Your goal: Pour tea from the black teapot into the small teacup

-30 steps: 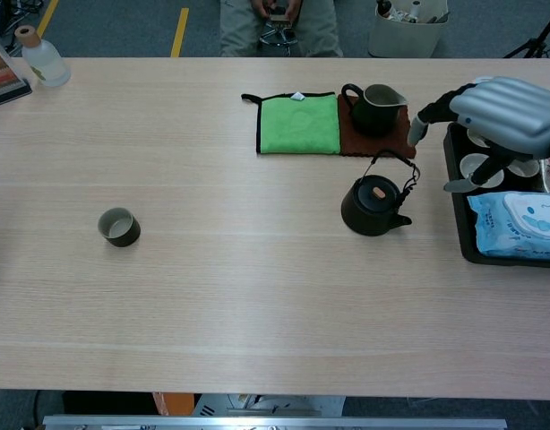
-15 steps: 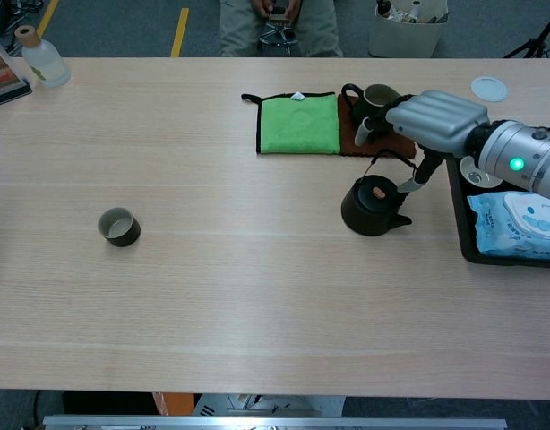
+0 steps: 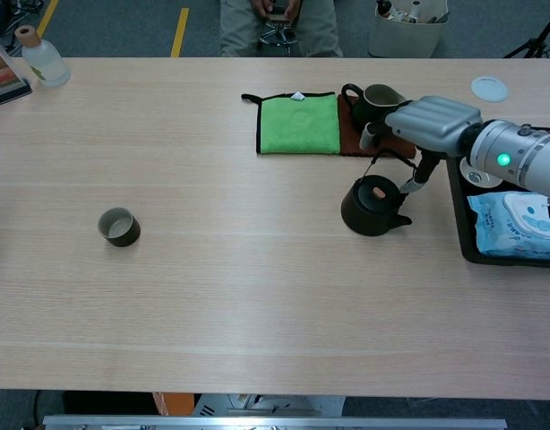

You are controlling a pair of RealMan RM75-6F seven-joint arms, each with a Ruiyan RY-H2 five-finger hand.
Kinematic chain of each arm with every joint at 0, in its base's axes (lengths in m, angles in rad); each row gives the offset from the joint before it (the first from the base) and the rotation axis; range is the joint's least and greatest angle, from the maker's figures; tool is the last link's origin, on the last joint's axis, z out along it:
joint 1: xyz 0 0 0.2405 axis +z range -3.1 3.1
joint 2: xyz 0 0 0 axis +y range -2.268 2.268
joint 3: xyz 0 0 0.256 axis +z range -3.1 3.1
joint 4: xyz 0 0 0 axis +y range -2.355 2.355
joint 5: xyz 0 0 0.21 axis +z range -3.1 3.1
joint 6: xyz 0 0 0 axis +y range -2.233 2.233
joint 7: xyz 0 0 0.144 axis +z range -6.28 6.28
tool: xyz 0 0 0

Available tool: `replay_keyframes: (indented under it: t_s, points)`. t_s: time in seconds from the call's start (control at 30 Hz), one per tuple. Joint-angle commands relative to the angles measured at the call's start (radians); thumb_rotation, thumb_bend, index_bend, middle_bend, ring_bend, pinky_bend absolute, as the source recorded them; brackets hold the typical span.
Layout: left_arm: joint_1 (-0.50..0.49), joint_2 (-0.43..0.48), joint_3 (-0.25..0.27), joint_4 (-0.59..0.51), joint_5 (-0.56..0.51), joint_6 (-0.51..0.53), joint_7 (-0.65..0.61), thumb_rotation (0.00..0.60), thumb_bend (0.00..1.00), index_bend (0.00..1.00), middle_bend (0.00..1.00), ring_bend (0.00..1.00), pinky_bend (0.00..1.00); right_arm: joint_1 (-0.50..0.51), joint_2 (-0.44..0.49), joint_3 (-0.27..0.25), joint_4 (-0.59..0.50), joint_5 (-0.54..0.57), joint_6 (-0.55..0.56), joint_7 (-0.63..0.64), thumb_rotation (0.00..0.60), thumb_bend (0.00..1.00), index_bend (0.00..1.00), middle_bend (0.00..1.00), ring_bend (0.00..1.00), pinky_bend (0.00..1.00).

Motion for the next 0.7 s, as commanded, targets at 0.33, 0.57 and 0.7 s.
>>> replay_keyframes:
  t_s: [0.33, 0.57, 0.7]
  points:
    - [-0.006, -0.005, 0.0, 0.001, 0.004, -0.007, 0.002, 0.6, 0.25, 0.32, 0.28, 0.23, 0.22, -0.024, 0.057, -0.044, -0.058, 0.008, 0.04, 0.007, 0.6, 0.0, 0.27, 0.32, 0.18, 0.15]
    - [-0.007, -0.004, 0.002, 0.002, 0.007, -0.009, -0.005, 0.6, 0.25, 0.33, 0.28, 0.23, 0.22, -0.049, 0.094, -0.076, -0.106, 0.012, 0.071, -0.006, 0.6, 0.0, 0.27, 0.32, 0.18, 0.15]
    - [-0.006, -0.003, 0.004, 0.004, 0.009, -0.01, -0.009, 0.6, 0.24, 0.33, 0.28, 0.23, 0.22, -0.074, 0.125, -0.095, -0.15, 0.012, 0.104, -0.012, 0.6, 0.0, 0.27, 0.33, 0.19, 0.15]
